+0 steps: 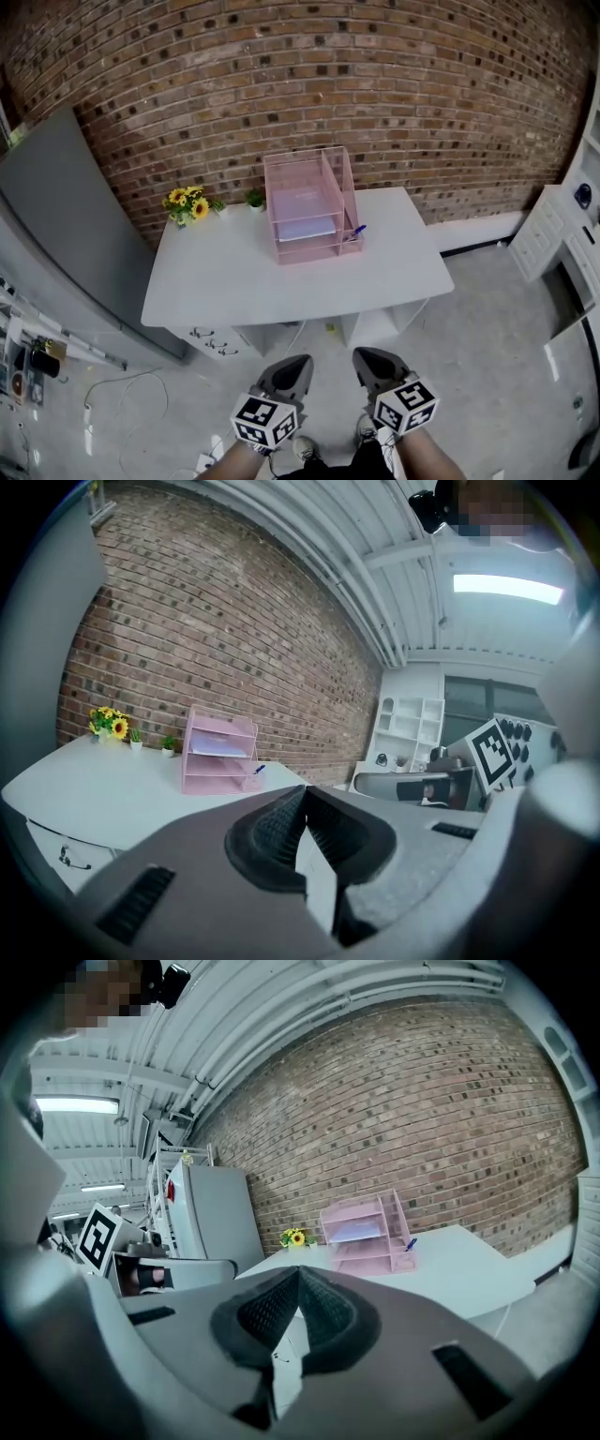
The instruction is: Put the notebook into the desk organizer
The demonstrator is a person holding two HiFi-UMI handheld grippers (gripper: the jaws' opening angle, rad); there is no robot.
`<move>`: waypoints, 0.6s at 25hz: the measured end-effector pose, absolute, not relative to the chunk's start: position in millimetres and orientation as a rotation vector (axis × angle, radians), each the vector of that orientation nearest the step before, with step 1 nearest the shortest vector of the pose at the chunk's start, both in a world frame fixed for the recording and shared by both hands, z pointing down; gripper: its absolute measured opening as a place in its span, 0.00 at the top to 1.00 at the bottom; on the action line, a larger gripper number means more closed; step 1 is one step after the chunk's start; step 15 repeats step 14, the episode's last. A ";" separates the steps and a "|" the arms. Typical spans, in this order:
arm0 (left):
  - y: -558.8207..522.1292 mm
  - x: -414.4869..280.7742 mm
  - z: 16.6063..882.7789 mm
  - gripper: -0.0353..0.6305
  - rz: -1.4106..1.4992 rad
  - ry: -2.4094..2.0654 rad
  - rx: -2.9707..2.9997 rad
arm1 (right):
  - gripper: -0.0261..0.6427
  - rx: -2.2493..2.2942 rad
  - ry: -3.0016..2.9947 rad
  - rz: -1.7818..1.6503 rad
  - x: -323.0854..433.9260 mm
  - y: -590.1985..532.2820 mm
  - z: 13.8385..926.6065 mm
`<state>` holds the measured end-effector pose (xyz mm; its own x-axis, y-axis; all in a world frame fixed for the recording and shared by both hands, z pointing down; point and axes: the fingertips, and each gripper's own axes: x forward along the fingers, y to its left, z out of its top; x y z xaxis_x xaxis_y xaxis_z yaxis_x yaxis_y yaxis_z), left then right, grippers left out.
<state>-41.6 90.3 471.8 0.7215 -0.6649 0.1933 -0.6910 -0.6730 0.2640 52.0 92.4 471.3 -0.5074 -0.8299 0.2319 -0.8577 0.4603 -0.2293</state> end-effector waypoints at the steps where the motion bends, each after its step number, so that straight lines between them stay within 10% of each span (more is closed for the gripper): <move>1: 91.0 -42.5 472.2 0.94 0.116 -1.059 2.609 | 0.96 1.512 -2.611 0.487 51.1 92.6 471.4; 15: 92.4 -46.8 471.9 0.94 0.121 -1.072 2.613 | 0.96 1.506 -2.617 0.498 47.8 92.0 475.4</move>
